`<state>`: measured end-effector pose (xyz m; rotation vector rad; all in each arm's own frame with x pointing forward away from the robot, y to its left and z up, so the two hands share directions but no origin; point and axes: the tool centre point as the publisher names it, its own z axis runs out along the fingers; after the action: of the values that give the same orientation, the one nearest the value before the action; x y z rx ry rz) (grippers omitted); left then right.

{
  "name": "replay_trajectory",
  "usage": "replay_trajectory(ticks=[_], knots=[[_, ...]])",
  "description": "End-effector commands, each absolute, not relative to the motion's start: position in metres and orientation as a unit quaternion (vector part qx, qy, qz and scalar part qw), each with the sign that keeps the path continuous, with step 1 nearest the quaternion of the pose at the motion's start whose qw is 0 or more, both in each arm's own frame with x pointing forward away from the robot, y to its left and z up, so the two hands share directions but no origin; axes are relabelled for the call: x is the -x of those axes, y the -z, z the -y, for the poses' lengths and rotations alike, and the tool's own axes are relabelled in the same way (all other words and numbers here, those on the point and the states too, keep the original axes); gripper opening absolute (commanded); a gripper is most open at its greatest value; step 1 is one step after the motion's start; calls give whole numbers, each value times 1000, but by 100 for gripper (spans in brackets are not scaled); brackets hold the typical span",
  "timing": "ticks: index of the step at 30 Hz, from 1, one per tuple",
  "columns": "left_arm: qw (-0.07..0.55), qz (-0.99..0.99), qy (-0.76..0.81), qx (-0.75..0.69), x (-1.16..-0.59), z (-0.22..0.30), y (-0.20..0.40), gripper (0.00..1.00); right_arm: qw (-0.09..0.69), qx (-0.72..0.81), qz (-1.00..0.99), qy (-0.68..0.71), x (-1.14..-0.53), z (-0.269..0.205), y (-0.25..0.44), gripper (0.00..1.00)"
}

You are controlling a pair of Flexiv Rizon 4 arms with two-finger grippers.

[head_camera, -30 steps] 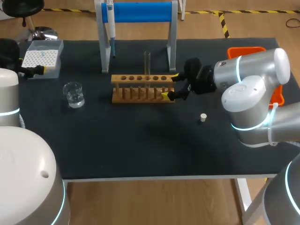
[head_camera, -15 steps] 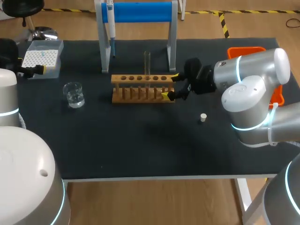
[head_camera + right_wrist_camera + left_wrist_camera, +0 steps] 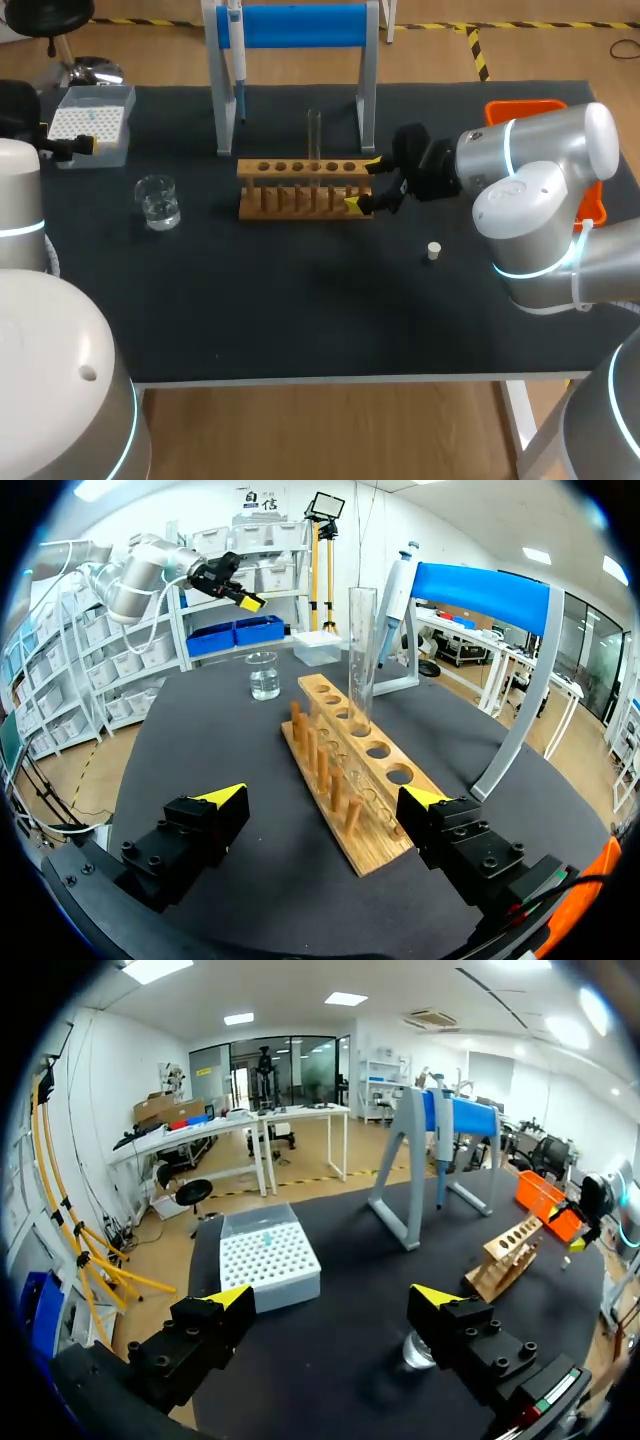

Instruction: Invert the test tube, pick up the pipette, mount the tip to pipette, aspirate from beaker and dispense into the tube, eject the tip, return the pipette, and cap with the stopper.

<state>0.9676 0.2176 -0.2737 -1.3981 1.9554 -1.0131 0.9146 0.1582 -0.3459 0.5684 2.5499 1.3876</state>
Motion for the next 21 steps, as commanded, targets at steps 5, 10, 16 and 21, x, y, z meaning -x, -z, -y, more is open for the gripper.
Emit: replay_trajectory(ticks=[5,10,16,21], knots=[[272,-715,352,539,-1011,-219,301,100,91,-191,-858,-468,-915,-157,346,100],[279,-716,343,541,-1030,-220,305,100,91,-191,-858,-468,-915,-157,346,100],[284,-714,327,550,-1051,-222,313,100,91,-191,-858,-468,-915,-157,346,100],[285,-713,314,558,-1066,-225,320,100,91,-191,-858,-468,-915,-157,346,100]])
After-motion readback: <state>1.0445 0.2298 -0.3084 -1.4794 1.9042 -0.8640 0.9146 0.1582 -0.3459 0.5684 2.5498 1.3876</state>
